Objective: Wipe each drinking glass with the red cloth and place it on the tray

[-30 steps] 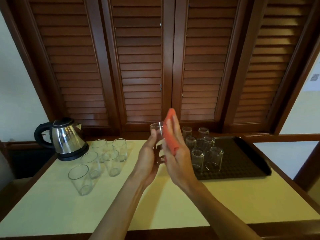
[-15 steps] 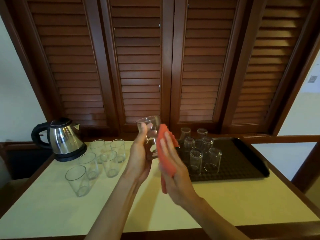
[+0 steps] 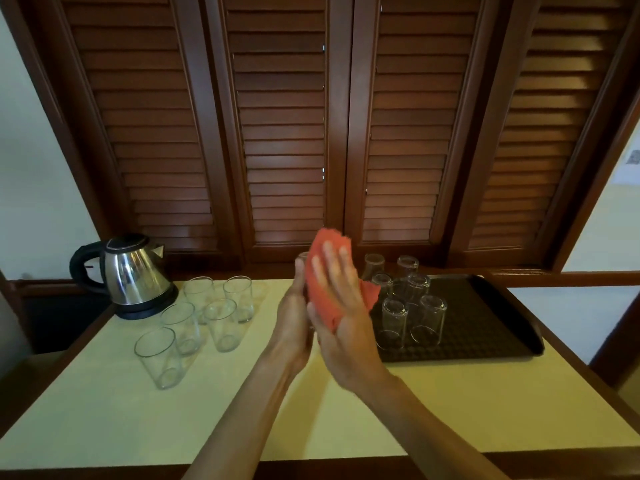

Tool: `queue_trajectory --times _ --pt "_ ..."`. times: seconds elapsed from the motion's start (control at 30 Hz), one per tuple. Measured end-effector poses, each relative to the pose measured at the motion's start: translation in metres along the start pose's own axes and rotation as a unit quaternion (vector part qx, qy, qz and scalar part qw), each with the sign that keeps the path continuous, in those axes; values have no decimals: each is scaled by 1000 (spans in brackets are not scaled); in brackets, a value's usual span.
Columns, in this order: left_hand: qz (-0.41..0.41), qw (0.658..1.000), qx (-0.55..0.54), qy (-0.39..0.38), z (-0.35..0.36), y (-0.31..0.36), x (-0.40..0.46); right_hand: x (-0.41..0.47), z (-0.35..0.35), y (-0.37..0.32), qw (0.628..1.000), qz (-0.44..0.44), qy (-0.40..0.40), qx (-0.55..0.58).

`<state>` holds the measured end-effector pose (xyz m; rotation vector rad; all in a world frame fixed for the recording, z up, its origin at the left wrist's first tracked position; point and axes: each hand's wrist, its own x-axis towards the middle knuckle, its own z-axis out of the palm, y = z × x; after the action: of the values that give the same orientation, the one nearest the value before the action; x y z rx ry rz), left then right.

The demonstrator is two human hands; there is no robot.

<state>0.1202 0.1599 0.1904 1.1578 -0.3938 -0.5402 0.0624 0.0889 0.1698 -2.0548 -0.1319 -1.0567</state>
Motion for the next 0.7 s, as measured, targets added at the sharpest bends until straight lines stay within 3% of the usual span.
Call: queue_trajectory --times 0.1,0.17,0.23,0.37,0.47,0.53,0.7 --pt "23 1000 -16 -2 -7 13 5 -28 -5 10 997 -55 -60 18" --pt "32 999 -6 -1 -4 9 3 -15 -11 6 993 30 -14 110" --pt "20 1000 10 -21 1 -2 -3 9 -16 -2 989 95 46 104" --pt "32 999 -25 -22 -5 4 3 -17 -1 4 999 -20 -32 -25" --pt "63 998 -10 17 -7 4 9 -21 -4 9 992 64 -5 112" --pt "50 998 23 4 -2 -4 3 3 -11 5 982 126 49 129" --pt "4 1000 -8 7 -4 9 2 -15 2 2 1000 -16 0 24"
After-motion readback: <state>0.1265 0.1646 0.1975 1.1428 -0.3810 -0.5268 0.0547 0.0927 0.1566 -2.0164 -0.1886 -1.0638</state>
